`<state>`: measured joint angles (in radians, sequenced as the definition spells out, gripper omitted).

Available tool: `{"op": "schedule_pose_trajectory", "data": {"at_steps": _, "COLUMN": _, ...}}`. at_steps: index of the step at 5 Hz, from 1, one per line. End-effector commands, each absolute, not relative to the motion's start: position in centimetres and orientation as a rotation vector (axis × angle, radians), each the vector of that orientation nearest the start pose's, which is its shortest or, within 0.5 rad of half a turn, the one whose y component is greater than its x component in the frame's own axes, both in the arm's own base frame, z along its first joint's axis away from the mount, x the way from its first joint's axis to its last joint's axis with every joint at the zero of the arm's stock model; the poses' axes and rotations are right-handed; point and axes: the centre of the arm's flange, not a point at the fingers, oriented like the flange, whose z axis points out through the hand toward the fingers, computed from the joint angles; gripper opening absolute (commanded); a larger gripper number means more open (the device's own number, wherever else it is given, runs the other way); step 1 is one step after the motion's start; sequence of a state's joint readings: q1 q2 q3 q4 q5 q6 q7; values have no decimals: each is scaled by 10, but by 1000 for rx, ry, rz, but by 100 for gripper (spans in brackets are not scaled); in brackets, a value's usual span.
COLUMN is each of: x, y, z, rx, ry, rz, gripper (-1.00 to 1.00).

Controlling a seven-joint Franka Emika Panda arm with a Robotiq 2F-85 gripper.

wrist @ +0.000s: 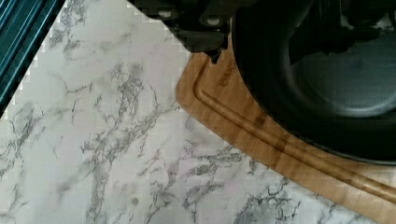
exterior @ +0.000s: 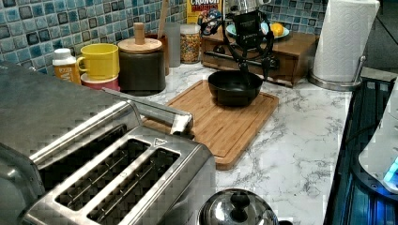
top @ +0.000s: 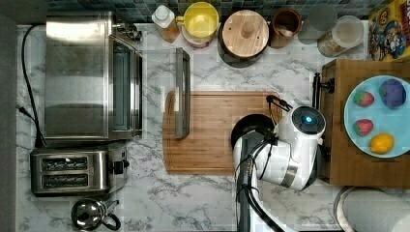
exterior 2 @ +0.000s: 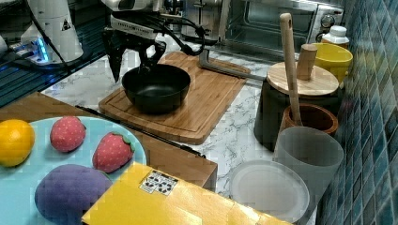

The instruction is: Put the bowl on the board.

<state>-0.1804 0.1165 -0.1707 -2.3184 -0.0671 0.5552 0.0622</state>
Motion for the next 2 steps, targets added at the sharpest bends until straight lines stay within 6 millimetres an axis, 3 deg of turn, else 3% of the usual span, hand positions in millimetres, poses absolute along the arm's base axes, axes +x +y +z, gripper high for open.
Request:
{"op": "schedule_pose_trajectory", "data": {"at_steps": 1, "x": 489, "y": -164, "z": 318, "rx": -2722, "ry": 1782, "rz": 257, "gripper": 0}}
{"op": "schedule_pose_trajectory", "data": {"at_steps": 2, "x": 489, "y": -164, "z": 318, "rx": -2722, "ry": 1782, "rz": 257, "gripper": 0}}
